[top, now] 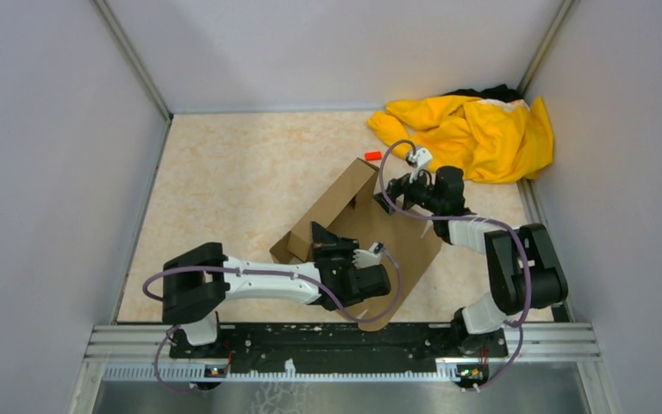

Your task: Fold the paper box

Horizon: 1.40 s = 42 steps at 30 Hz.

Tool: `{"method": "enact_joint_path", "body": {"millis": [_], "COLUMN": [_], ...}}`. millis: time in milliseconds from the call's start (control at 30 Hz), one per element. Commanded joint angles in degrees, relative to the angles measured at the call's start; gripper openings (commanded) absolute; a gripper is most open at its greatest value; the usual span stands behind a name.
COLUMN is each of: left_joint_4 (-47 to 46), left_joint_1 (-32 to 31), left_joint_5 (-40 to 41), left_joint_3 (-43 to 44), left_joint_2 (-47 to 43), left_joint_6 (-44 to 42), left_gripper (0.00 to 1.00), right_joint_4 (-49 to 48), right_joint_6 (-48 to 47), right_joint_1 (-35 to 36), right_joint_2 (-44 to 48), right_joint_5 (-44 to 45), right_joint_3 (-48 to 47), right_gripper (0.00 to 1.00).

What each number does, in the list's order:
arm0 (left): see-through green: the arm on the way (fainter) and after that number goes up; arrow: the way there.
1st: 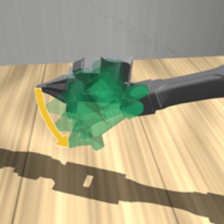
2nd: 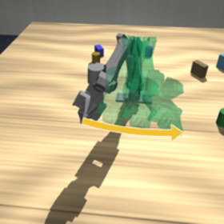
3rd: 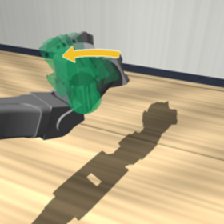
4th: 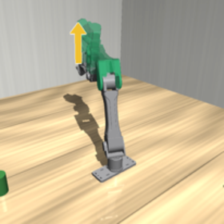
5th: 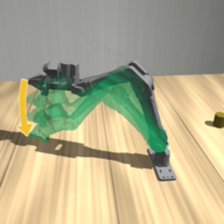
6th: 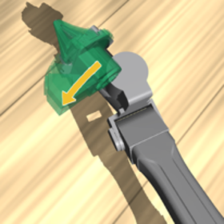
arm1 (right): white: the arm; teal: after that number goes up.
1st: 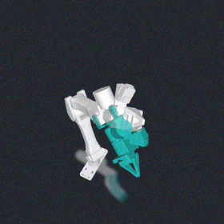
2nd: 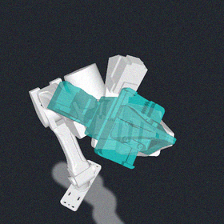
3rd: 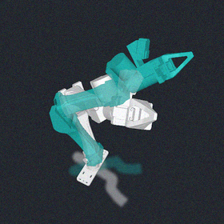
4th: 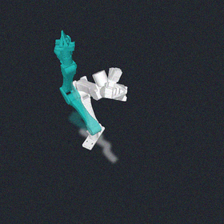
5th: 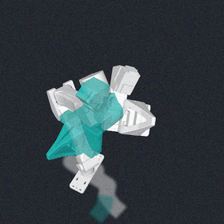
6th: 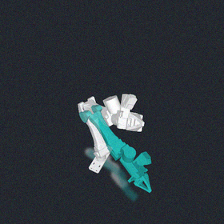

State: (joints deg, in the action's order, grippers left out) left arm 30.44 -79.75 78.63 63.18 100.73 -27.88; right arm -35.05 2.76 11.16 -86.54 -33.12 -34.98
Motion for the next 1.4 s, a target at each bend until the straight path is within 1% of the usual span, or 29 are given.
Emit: {"method": "enact_joint_path", "body": {"millis": [0,100,200,367,700,900,1033,1133,1267,1367], "left_joint_4": [-1.21,-1.17,-0.88,-0.33,0.33,0.57,0.58,0.61,0.59,0.59], "left_joint_1": [-0.85,-0.85,-0.85,-0.85,-0.85,-0.85,-0.85,-0.85,-0.85,-0.85], "left_joint_5": [-17.76,-17.89,-17.90,-17.89,-17.62,-17.71,-17.77,-17.74,-17.63,-17.57], "left_joint_3": [-2.70,-2.74,-2.38,-1.80,-1.17,-0.69,-0.86,-0.95,-1.04,-1.12], "left_joint_2": [1.37,1.86,2.25,2.58,3.19,3.92,3.57,3.22,3.07,2.94], "left_joint_6": [4.43,4.56,4.58,4.60,4.63,4.63,4.57,4.51,4.55,4.59], "left_gripper": [0.00,0.00,0.00,0.00,0.00,0.00,0.00,0.00,0.00,0.00], "right_joint_4": [-1.18,-0.79,-1.55,-0.24,2.30,1.65,-0.78,-1.70,-2.26,-7.03], "right_joint_6": [-8.71,-8.44,-7.84,-7.66,-7.90,-7.60,-5.74,-4.30,-2.37,1.27], "right_joint_1": [-0.75,-1.05,-1.05,-1.05,-0.65,1.57,3.45,4.81,6.21,6.92], "right_joint_2": [-0.44,-2.85,-4.84,-8.05,-13.86,-15.74,-17.75,-19.49,-20.20,-20.14], "right_joint_5": [-3.97,-8.36,-10.82,-11.99,-18.82,-18.77,-17.87,-16.49,-11.25,-7.78], "right_joint_3": [-2.95,-5.15,-7.13,-10.89,-17.35,-18.18,-18.04,-18.28,-17.41,-14.88], "right_gripper": [0.93,0.90,0.89,0.88,0.88,0.87,0.76,0.61,0.46,0.31]}}
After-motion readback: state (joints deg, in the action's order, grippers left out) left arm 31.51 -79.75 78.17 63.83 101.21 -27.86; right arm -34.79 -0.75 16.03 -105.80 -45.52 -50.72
